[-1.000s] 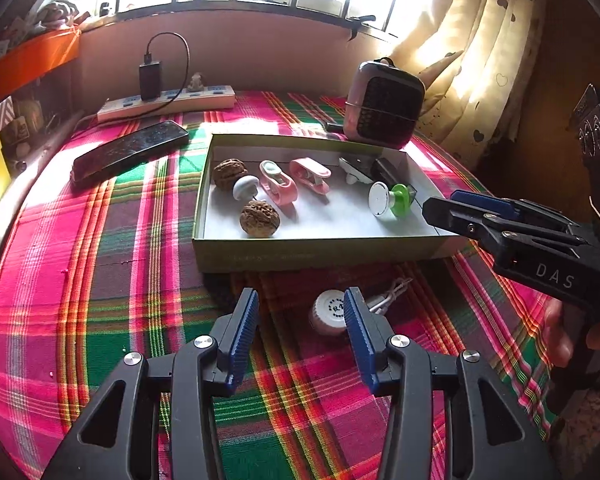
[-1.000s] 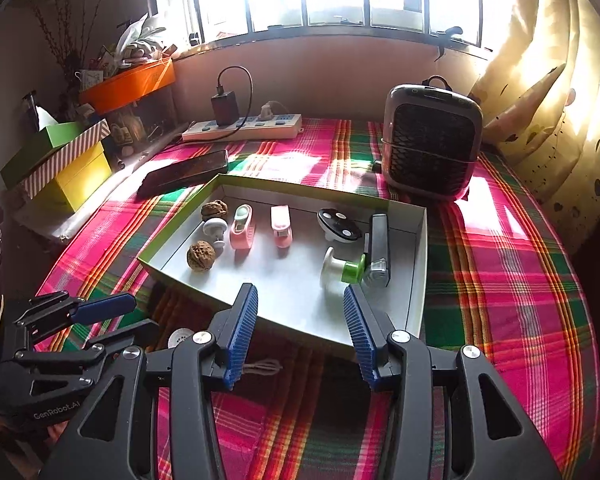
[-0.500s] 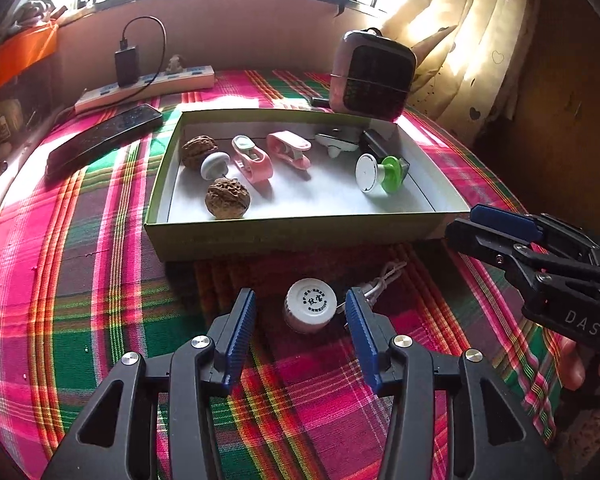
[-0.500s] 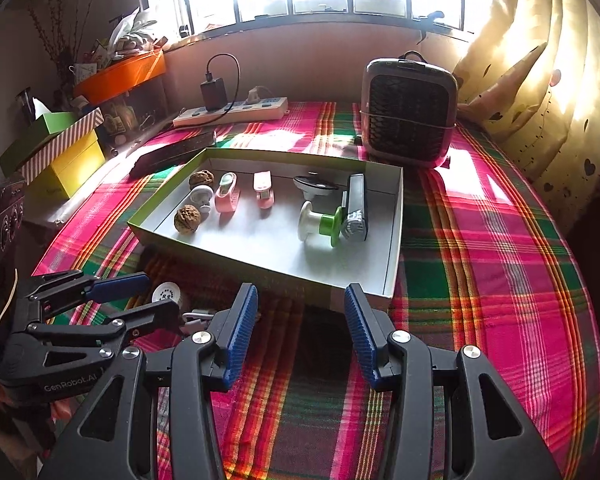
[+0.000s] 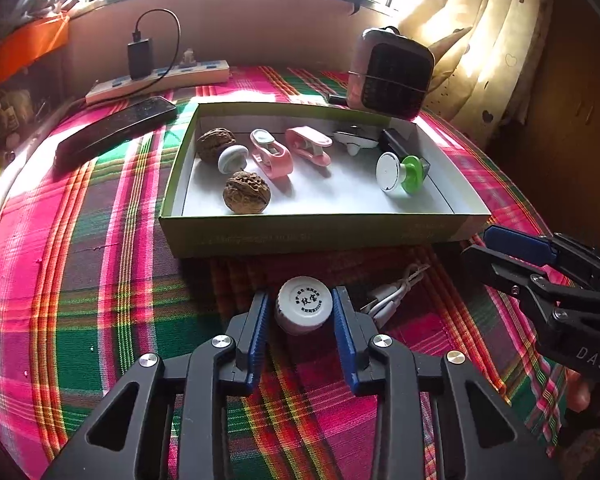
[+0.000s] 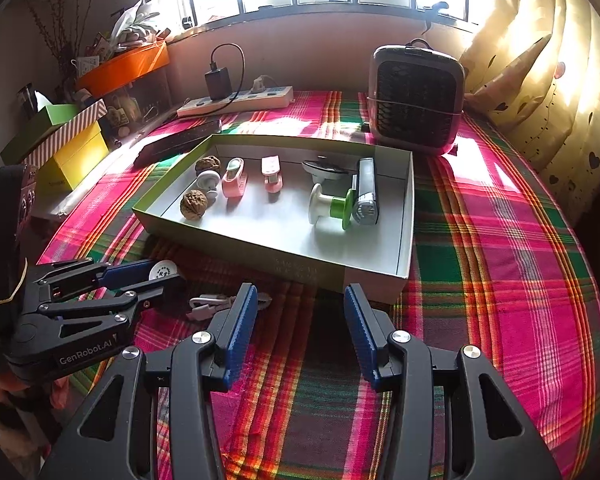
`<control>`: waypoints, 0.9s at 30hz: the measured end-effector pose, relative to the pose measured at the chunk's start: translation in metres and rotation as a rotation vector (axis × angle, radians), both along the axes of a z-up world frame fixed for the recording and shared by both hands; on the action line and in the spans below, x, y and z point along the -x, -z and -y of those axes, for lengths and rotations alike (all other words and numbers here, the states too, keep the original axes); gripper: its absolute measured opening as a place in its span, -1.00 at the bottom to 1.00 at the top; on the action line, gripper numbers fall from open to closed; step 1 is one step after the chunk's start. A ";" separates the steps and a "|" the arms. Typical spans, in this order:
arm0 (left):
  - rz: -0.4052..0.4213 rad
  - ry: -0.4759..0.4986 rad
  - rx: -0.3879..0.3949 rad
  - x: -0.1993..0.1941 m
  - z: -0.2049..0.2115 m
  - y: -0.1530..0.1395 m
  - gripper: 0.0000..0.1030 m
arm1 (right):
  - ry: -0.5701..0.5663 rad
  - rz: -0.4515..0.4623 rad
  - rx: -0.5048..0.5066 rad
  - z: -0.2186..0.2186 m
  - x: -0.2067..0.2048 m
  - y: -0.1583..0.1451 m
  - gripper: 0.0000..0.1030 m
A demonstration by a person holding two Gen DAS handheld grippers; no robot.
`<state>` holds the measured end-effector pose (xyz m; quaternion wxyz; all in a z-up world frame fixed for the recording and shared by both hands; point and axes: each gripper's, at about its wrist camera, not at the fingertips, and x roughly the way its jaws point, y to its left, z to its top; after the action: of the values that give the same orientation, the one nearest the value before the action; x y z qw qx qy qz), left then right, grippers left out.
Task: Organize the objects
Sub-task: 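Withdraw both open grippers from the tray toward the white container and cable, then close the left gripper on the white round container while the right gripper grasps the white cable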
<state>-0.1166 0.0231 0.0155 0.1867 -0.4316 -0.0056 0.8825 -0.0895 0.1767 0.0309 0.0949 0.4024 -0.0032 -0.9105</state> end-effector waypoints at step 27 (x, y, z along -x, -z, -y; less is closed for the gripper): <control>0.004 -0.034 -0.064 -0.010 0.038 0.002 -0.44 | 0.087 0.014 -0.086 0.065 0.011 0.019 0.01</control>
<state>-0.1068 -0.0146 0.0137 0.1853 -0.4270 -0.0418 0.8841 -0.1000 0.1116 0.0116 0.0376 0.4119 0.0179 -0.9103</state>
